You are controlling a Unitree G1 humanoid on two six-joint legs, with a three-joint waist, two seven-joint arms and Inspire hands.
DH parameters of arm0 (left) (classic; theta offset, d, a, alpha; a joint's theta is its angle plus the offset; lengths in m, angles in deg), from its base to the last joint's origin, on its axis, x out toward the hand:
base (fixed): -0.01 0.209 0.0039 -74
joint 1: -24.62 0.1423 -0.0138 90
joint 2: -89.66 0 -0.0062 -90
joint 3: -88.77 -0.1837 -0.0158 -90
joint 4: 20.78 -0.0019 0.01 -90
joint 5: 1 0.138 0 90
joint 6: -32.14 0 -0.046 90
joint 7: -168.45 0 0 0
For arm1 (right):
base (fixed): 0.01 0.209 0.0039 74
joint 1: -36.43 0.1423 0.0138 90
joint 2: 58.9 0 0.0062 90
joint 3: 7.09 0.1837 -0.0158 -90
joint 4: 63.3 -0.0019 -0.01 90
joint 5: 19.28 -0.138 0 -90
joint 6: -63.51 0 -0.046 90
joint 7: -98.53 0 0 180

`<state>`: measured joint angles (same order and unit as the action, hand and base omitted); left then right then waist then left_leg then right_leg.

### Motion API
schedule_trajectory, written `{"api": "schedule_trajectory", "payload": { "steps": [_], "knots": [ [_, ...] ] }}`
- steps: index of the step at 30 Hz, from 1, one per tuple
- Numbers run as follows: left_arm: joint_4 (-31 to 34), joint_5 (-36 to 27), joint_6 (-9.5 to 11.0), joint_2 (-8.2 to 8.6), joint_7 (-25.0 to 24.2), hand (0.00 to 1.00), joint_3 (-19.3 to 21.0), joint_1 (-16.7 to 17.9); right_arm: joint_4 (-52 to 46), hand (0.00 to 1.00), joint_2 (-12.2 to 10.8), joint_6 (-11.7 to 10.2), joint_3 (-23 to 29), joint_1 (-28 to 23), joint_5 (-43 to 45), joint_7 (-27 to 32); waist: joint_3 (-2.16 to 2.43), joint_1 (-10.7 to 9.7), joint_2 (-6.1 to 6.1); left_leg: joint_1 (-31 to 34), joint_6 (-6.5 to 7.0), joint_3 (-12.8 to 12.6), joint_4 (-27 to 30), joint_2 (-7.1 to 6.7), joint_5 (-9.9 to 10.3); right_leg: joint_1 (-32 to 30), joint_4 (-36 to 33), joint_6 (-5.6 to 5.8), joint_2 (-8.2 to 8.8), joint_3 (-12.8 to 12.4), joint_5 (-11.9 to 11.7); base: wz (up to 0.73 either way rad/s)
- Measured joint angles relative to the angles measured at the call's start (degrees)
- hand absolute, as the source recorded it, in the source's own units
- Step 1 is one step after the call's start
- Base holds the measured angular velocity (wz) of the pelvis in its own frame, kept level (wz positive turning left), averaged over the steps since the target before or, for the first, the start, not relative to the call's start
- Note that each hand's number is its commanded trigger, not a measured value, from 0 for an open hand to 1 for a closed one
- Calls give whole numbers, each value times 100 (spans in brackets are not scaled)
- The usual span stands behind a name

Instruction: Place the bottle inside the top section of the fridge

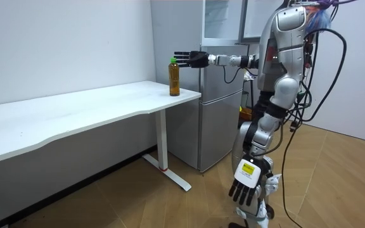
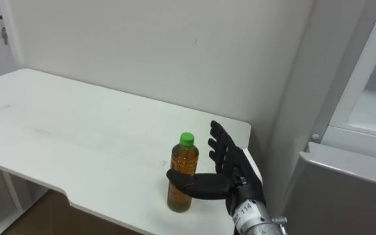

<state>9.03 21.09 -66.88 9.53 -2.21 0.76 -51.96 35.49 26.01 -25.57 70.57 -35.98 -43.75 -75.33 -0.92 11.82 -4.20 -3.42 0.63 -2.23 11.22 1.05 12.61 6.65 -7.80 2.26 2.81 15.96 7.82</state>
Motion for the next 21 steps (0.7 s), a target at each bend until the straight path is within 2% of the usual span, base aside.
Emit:
{"api": "schedule_trajectory", "payload": {
  "steps": [10,18,21],
  "knots": [
    [248,0,-21,16,2,0,-1,95,460,0,0,-1,-55,-1,28,63,45,118,60,-6,0,49,9,-4,0,21,0,0,6,78,0,1],
    [254,4,-31,25,1,0,0,128,834,0,0,-1,-101,2,50,101,46,150,59,-3,0,119,32,-14,-1,60,1,0,18,140,0,4],
    [254,5,-44,23,0,0,0,126,929,0,0,1,-103,6,27,130,29,173,84,27,0,128,38,-20,-1,42,1,0,22,150,0,0]
  ]
}}
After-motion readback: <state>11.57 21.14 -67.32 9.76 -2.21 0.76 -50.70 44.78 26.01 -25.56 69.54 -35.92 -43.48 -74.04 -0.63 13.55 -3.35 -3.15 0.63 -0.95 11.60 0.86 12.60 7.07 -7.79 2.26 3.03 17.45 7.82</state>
